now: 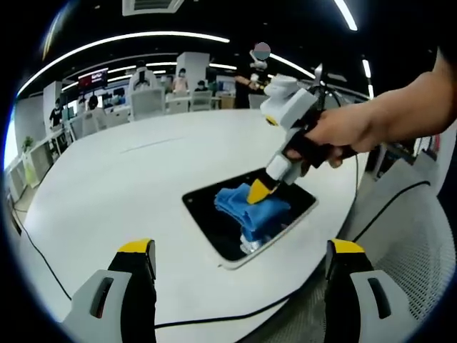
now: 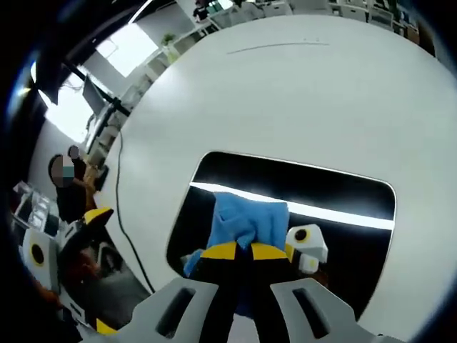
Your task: Wipe the mirror surface with the cleaning cloth until all visible marks leave the cleaned area.
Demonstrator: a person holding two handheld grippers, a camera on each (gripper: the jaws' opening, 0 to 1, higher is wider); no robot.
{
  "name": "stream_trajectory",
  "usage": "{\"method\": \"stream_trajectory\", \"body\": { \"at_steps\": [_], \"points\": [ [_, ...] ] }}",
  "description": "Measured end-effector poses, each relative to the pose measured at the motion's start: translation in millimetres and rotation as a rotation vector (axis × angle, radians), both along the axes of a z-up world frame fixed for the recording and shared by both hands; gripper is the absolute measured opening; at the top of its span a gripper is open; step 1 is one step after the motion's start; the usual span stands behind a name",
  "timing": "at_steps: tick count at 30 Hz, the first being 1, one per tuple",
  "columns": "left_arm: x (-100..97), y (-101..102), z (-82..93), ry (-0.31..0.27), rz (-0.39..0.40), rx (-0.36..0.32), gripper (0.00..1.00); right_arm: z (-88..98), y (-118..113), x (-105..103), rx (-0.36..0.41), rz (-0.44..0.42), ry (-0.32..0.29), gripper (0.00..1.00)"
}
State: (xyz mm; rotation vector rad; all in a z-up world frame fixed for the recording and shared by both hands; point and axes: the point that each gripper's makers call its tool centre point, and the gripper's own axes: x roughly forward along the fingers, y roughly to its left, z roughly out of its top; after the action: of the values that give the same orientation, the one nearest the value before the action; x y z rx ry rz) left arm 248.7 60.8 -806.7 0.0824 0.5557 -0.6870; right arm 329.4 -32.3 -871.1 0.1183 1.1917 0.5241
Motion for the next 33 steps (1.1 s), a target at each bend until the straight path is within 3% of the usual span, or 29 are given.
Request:
{"method": "stream_trajectory", "body": {
  "at_steps": [21,29,33],
  "points": [
    [0.9,0.7,-1.4,0.003,0.004,0.002,1.00,-0.7,-0.4,43.8,-0.047,0.009,-0.052,0.00],
    [1.4,1.7,-1.4,0.004,0.011,0.002,1.00,-0.5,-0.7,50.7,-0.043,0.005,-0.048,0.00],
    [-0.7,1.4,-3.7,0.039,0.016,0.004,1.00,0.5,-0.8,56.0,-0.048,-0.004,-0.066,0.00]
  ]
}}
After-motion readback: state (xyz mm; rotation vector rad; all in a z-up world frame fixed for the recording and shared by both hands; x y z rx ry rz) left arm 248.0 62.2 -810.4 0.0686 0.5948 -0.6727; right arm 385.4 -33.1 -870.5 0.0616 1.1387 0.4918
